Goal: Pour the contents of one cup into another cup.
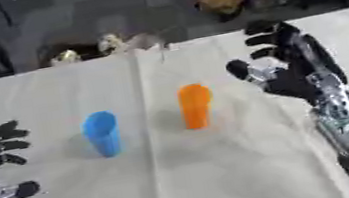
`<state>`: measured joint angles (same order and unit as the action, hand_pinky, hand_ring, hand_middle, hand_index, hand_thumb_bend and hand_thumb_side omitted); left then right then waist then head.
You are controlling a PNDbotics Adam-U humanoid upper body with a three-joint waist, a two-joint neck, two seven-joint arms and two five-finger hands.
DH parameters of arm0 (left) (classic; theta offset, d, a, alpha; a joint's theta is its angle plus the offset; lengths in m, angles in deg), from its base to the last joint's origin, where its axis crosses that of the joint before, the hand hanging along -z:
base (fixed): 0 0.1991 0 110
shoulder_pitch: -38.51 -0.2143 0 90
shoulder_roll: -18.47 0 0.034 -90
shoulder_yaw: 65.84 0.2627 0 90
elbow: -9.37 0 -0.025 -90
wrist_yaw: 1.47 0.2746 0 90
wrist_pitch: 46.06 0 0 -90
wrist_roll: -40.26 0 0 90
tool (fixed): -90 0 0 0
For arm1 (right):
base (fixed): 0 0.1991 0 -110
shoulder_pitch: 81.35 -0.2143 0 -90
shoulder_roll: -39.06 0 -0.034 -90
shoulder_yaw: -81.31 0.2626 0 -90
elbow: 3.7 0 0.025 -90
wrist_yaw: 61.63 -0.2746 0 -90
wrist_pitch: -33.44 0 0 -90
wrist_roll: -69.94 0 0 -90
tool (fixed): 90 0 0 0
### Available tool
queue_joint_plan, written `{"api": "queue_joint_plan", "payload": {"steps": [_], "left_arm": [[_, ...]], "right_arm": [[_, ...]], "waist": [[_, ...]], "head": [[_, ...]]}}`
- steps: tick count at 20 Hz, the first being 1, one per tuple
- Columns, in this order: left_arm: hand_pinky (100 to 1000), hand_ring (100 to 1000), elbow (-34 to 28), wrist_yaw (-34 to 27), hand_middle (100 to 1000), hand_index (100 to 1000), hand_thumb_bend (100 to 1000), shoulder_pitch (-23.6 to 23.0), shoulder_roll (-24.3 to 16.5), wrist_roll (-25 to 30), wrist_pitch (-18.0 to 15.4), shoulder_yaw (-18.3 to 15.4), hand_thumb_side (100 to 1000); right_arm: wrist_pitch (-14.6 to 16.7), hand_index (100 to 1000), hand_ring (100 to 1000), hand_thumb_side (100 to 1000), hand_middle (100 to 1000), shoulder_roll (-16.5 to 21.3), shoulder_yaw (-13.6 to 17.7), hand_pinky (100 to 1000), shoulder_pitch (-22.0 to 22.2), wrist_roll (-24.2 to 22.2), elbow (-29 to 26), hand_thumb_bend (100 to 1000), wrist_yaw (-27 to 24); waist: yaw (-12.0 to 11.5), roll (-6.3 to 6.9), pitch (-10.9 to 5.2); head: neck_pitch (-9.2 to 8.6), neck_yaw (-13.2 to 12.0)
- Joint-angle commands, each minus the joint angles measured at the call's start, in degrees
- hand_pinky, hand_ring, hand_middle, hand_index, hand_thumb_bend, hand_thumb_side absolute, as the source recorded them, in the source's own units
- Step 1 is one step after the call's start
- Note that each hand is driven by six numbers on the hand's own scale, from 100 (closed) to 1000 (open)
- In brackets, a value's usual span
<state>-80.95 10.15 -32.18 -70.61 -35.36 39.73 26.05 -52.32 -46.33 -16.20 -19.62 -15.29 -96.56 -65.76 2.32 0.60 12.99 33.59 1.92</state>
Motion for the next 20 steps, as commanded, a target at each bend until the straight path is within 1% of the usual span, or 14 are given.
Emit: {"api": "queue_joint_plan", "payload": {"steps": [1,5,6,8,9,10,13,18,19,20], "left_arm": [[621,764,0.03,1.59,777,942,1000,0.97,-0.05,-0.20,-0.14,0.80,412],[606,756,1.26,2.02,774,940,1000,1.59,0.49,-1.35,-0.60,1.62,417],[608,756,1.55,2.12,775,940,1000,1.77,0.60,-1.50,-0.68,1.77,423],[608,756,2.02,2.42,775,940,1000,2.17,0.84,-1.68,-0.80,1.98,425],[609,757,2.26,2.61,776,941,1000,2.37,0.93,-1.70,-0.82,2.07,431],[610,757,2.53,2.84,776,941,1000,2.59,1.02,-1.71,-0.81,2.14,436],[608,756,3.44,3.58,775,940,1000,3.36,1.26,-2.04,-0.60,2.20,444],[595,755,4.74,4.40,774,939,1000,4.44,1.59,-3.26,-0.36,2.29,446],[544,752,4.98,4.48,770,934,1000,4.70,1.73,-3.48,-0.27,2.24,449],[542,752,5.57,4.65,770,934,1000,5.50,1.99,-3.98,0.04,2.22,448]], "right_arm": [[0.07,813,770,422,753,0.45,-0.06,687,-1.02,-0.50,-0.27,697,-0.04],[-0.07,810,766,392,750,0.20,-0.43,685,-1.02,-1.09,0.13,721,0.40],[-0.17,808,765,379,749,0.17,-0.49,685,-1.00,-1.24,0.23,754,0.64],[-0.50,808,765,371,748,0.14,-0.60,685,-0.95,-1.55,0.41,788,1.37],[-0.68,807,765,360,749,0.16,-0.62,684,-0.91,-1.67,0.48,828,1.80],[-0.88,807,764,349,748,0.17,-0.63,684,-0.86,-1.76,0.58,835,2.27],[-1.31,808,764,354,748,0.16,-0.58,683,-0.60,-1.79,0.88,837,3.27],[-1.31,807,764,360,748,0.07,-0.53,683,-0.34,-1.54,1.18,837,3.53],[-1.30,808,764,367,748,-0.01,-0.56,683,-0.24,-1.56,1.22,830,3.50],[-1.25,808,764,372,748,-0.18,-0.64,683,-0.10,-1.61,1.27,829,3.44]], "waist": [[-0.06,0.01,-1.26],[-0.07,-0.04,-1.29],[-0.08,-0.07,-1.29],[-0.07,-0.11,-1.28],[-0.03,-0.13,-1.29],[0.02,-0.14,-1.29],[0.15,-0.22,-1.30],[0.33,-0.29,-1.31],[0.48,-0.31,-1.33],[0.72,-0.31,-1.33]], "head": [[-0.76,0.09],[-1.00,0.14],[-1.01,0.15],[-0.88,0.12],[-0.81,0.11],[-0.77,0.12],[-0.72,0.10],[-0.69,-0.03],[-0.70,-0.05],[-0.73,-0.11]]}}
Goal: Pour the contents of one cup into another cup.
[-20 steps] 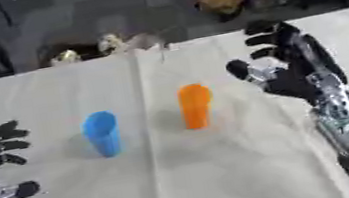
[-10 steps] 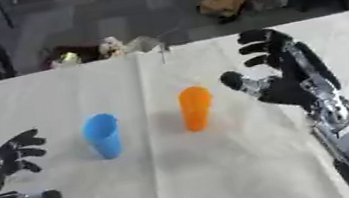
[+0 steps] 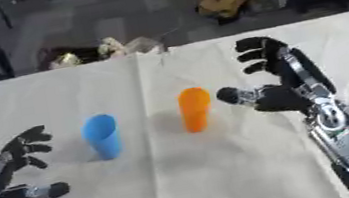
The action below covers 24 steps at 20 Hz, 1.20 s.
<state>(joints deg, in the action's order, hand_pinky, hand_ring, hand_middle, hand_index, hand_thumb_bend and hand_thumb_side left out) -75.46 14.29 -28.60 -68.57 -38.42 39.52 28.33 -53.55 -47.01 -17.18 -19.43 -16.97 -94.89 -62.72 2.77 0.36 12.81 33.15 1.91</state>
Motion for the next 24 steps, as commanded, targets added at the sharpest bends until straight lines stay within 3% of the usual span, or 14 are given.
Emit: {"api": "queue_joint_plan", "payload": {"steps": [1,11,24], "left_arm": [[537,751,0.94,0.78,768,932,1000,3.03,0.21,-1.54,0.57,0.04,448],[539,752,7.97,5.20,768,930,1000,9.04,2.00,-3.39,0.20,2.64,452],[482,702,11.78,7.30,718,896,1000,10.28,4.41,-5.32,-0.26,5.21,436]], "right_arm": [[0.04,808,764,372,748,0.37,0.29,683,-0.17,0.03,-0.36,828,0.35],[0.54,809,763,400,747,-0.18,0.31,682,0.32,0.24,-0.14,818,0.05],[0.97,809,763,406,747,-0.59,0.39,682,0.51,0.50,-0.11,806,-0.63]], "waist": [[0.47,-0.07,-1.12],[1.53,0.12,-1.03],[2.14,0.07,-0.95]], "head": [[-0.36,-0.12],[-0.59,-0.49],[-0.85,-0.68]]}}
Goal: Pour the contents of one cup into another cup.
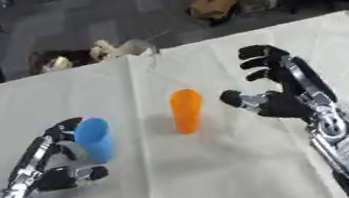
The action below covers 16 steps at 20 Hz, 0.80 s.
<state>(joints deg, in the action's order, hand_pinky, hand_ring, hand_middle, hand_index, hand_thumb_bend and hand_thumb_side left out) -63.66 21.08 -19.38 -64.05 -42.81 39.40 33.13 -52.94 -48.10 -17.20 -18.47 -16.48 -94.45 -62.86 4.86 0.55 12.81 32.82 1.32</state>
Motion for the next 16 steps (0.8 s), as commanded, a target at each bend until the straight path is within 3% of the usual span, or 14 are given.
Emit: {"api": "queue_joint_plan", "payload": {"steps": [1,11,16], "left_arm": [[479,697,0.31,0.67,713,892,1000,1.10,0.03,-1.33,-0.17,0.48,434],[430,632,3.89,1.67,646,867,1000,1.80,1.56,-4.62,-0.48,0.69,419],[434,640,6.27,2.18,655,867,1000,2.72,2.57,-5.31,-1.12,0.74,427]], "right_arm": [[0.39,808,762,406,746,0.49,0.41,682,-0.44,0.00,-0.55,806,-0.53],[0.42,810,762,409,746,0.36,0.33,684,-0.58,-0.09,-0.58,795,-0.73],[0.43,811,761,409,745,0.11,0.20,684,-0.78,-0.22,-0.50,792,-0.73]], "waist": [[0.04,-0.14,-0.95],[-0.07,-0.58,-0.85],[0.14,-0.74,-0.77]], "head": [[-0.54,-0.09],[-0.87,-0.15],[-1.11,-0.22]]}}
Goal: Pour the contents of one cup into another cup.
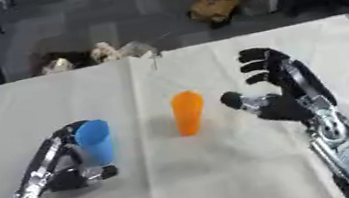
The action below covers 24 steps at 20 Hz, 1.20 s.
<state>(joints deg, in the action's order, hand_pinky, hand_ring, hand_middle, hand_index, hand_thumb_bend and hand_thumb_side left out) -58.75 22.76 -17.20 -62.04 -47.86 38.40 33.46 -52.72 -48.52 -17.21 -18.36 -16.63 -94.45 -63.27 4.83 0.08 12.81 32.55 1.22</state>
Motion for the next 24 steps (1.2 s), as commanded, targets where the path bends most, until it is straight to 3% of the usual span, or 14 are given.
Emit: {"api": "queue_joint_plan", "payload": {"steps": [1,5,11,16,24], "left_arm": [[433,639,1.86,0.64,654,867,1000,0.78,0.74,-0.28,-0.29,0.39,427],[395,583,3.21,1.21,595,853,1000,1.67,1.24,-0.22,-0.82,0.33,407],[322,433,3.75,1.94,429,790,984,2.04,1.40,-0.29,-0.91,0.36,391],[280,365,3.58,0.89,334,746,803,1.98,1.57,-2.47,-0.57,0.02,372],[262,339,1.65,-3.25,297,715,632,2.02,1.59,-6.59,-0.25,-0.26,300]], "right_arm": [[0.22,811,761,409,745,0.51,0.19,684,-0.91,-0.11,-0.49,791,-0.34],[0.24,811,761,408,745,0.44,0.18,683,-0.95,-0.14,-0.44,787,-0.38],[0.44,813,763,405,747,0.36,0.20,686,-0.96,-0.22,-0.34,778,-0.51],[0.48,812,761,387,745,0.33,0.21,684,-1.01,-0.43,-0.07,754,-0.61],[0.19,808,753,357,737,0.03,0.04,680,-1.18,-0.24,1.71,711,-0.64]], "waist": [[0.22,-0.29,-0.75],[0.51,-0.26,-0.72],[0.70,-0.07,-0.74],[0.70,-0.11,-0.81],[0.75,-0.22,-1.03]], "head": [[-0.87,-0.14],[-0.99,-0.23],[-0.97,-0.07],[-1.00,0.03],[-1.16,0.30]]}}
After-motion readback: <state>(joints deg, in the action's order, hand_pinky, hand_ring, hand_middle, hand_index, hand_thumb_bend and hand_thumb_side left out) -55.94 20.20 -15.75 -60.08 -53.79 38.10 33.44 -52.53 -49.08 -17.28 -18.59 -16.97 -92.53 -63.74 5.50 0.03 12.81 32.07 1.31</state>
